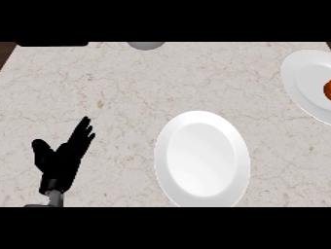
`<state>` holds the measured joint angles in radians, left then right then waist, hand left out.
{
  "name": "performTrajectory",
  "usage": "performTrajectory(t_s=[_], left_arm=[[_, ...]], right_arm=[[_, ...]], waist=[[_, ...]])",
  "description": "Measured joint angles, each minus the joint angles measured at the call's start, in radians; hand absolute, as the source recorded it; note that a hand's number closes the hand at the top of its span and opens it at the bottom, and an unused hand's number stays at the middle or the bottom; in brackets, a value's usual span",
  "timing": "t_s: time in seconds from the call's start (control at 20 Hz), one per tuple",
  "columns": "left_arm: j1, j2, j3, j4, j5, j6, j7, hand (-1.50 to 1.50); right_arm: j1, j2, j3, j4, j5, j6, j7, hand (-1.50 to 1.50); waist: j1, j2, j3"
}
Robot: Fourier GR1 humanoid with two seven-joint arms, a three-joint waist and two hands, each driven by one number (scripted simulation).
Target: Pick the squash from the plate and place it in the plate
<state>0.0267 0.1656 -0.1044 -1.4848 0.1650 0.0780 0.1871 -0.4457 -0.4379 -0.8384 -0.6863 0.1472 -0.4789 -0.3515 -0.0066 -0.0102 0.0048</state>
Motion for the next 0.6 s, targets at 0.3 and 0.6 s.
performTrajectory(t_s=[0.3, 0.6], left_arm=[[-0.008, -0.021, -0.006, 0.003, -0.026, 0.024, 0.026, 0.00], [-0.008, -0.027, 0.004, 0.003, -0.027, 0.012, 0.021, 0.00]], right_arm=[[0.152, 0.104, 0.101, -0.229, 0.025, 0.000, 0.107, -1.50], [0.304, 0.210, 0.198, -0.489, 0.069, -0.035, 0.245, -1.50]], waist=[[-0.004, -0.002, 0.000], [-0.002, -0.001, 0.000]])
